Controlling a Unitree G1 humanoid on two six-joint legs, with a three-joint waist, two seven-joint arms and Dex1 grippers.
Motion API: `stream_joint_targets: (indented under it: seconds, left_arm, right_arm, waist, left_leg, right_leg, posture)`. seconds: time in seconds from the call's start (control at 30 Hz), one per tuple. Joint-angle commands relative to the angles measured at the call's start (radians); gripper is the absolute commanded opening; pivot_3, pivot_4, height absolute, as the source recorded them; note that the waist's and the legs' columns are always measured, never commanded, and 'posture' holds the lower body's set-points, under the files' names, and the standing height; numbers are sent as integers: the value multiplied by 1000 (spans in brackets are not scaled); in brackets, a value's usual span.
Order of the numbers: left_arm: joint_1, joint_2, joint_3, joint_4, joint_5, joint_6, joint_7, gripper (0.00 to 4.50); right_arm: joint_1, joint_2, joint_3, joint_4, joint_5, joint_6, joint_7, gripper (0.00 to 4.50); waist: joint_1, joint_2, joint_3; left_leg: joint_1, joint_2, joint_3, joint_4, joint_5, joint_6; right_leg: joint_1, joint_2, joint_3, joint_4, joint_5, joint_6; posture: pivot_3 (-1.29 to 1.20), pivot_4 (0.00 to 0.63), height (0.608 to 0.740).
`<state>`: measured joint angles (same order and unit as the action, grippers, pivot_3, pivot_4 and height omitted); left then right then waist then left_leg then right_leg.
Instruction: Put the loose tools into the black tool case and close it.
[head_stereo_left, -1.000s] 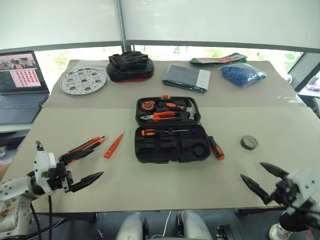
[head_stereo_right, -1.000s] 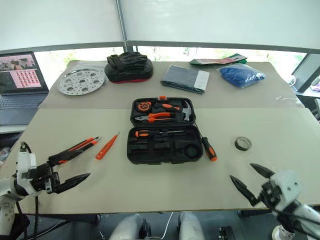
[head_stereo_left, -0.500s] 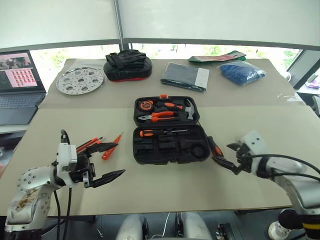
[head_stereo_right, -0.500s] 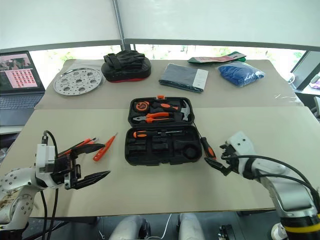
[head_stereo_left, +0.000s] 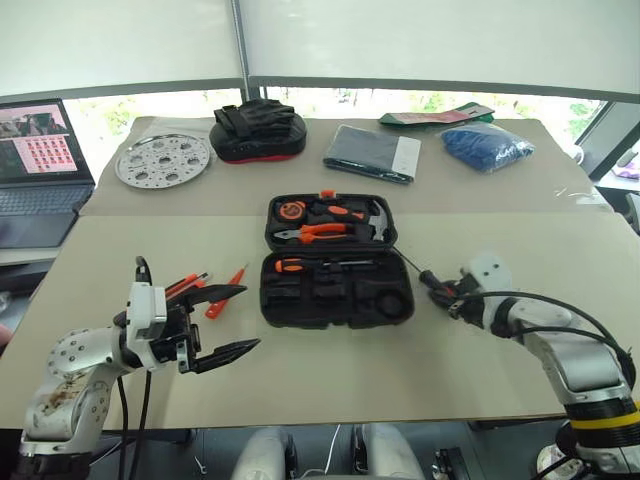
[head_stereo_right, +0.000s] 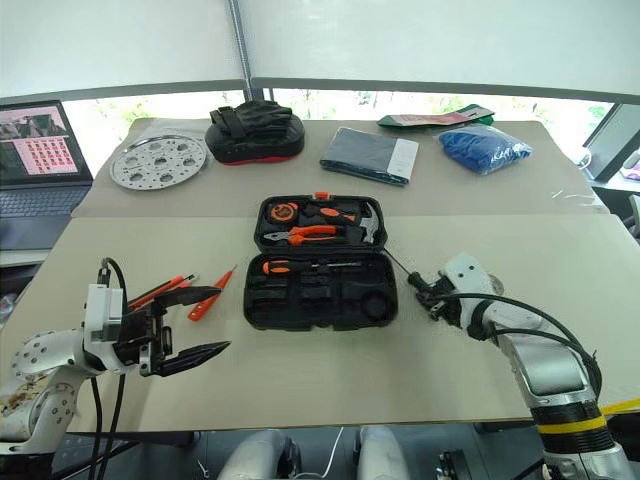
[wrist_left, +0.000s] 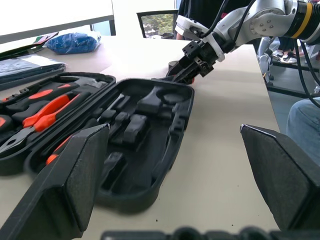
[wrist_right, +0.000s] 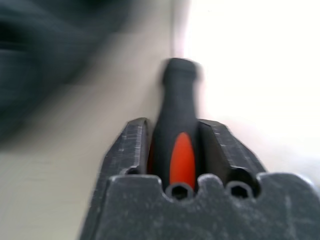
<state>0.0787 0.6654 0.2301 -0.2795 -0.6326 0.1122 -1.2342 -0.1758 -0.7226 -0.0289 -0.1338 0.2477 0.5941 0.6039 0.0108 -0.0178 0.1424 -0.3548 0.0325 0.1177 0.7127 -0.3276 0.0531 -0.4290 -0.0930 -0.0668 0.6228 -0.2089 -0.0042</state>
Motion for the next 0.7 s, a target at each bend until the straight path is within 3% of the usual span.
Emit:
stream_joint_targets:
  seconds: [0.03, 0.23, 0.43, 0.53, 0.7]
  left_arm:
    - [-14, -3, 18, -32, -32, 9, 24, 4500]
    - [-3, -16, 30, -27, -44, 15, 73, 4500]
    - [10, -20, 37, -12, -47, 30, 96, 4500]
    - [24, -10, 49, -1, -38, 30, 94, 4500]
    - [59, -3, 66, -10, -35, 30, 95, 4500]
  right_arm:
    - [-9, -51, -86, -13, -2, -143, 60, 1092]
    - [-156, -116, -58, 55, 4, -319, 231, 1091]
    - [-371, -15, 153, 142, 32, -543, 602, 1091]
    - [-505, 54, 286, 291, -85, -561, 656, 1091]
    - [-592, 112, 358, 454, -173, -626, 669, 1091]
  waist:
    - [0, 1, 1]
    - [-13, 2, 2]
    - [-27, 1, 3]
    - [-26, 1, 4]
    - [-9, 1, 5]
  left_leg:
    - [0, 0, 0, 0, 0, 0]
    - [0, 0, 1, -1, 0, 0]
    - [1, 2, -1, -2, 0, 0]
    - [2, 1, 0, -2, 1, -2]
    - [-2, 0, 0, -1, 1, -2]
  right_leg:
    - [0, 0, 0, 0, 0, 0]
    - [-1, 1, 1, 0, 0, 0]
    - [-1, 3, 1, 0, 0, 0]
    - [-1, 2, 1, 1, 0, -1]
    - [-4, -1, -2, 1, 0, -1]
  posture:
    - [0, 150, 740]
    - [0, 150, 740]
    - [0, 150, 740]
    - [0, 150, 740]
    - [0, 150, 740]
